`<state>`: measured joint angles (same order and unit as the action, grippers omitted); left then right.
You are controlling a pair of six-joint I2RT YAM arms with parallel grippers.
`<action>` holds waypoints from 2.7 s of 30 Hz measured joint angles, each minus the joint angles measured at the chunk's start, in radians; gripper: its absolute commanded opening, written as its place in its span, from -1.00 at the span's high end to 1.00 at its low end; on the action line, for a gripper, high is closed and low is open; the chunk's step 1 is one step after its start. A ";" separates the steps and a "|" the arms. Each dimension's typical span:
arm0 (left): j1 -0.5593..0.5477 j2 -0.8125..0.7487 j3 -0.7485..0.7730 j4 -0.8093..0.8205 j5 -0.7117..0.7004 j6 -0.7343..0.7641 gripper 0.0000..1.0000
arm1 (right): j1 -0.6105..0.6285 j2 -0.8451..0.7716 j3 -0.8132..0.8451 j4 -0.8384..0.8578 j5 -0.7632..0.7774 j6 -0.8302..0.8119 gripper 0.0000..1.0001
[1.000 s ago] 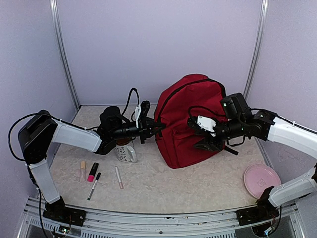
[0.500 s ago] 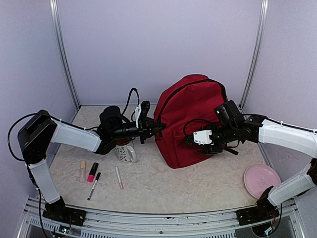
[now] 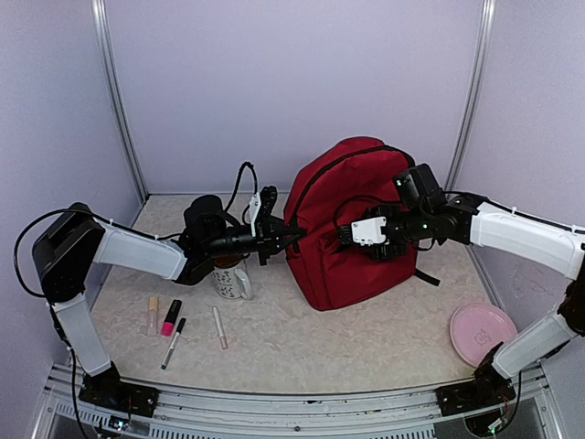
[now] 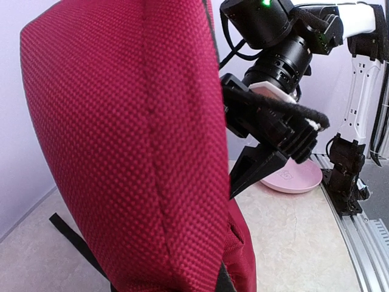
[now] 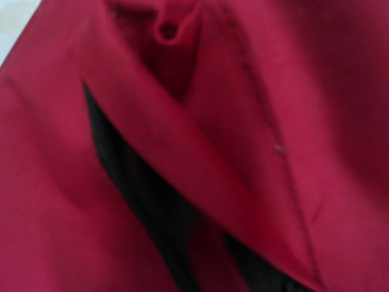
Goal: Pack the student bag
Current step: Open the lower front pocket of the student bag, then pick up the pen from the center of the board.
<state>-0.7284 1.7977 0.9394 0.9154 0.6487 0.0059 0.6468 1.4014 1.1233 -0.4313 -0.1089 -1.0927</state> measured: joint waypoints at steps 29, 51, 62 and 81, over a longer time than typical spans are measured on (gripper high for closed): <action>-0.011 -0.002 0.000 -0.027 -0.005 0.027 1.00 | 0.070 0.241 0.128 -0.326 -0.022 0.067 0.25; -0.019 -0.002 0.000 -0.027 0.014 0.034 1.00 | 0.235 0.050 0.159 -0.565 -0.008 0.329 0.04; -0.026 -0.006 0.000 -0.029 0.021 0.063 1.00 | 0.241 -0.005 0.132 -0.454 0.076 0.358 -0.06; -0.026 -0.006 0.032 -0.079 0.052 0.061 1.00 | 0.715 0.002 -0.122 0.247 0.245 0.887 -0.25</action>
<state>-0.7540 1.7920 0.9710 0.8368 0.7010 0.0666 1.3621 1.4033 1.0016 -0.1844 0.1364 -0.2062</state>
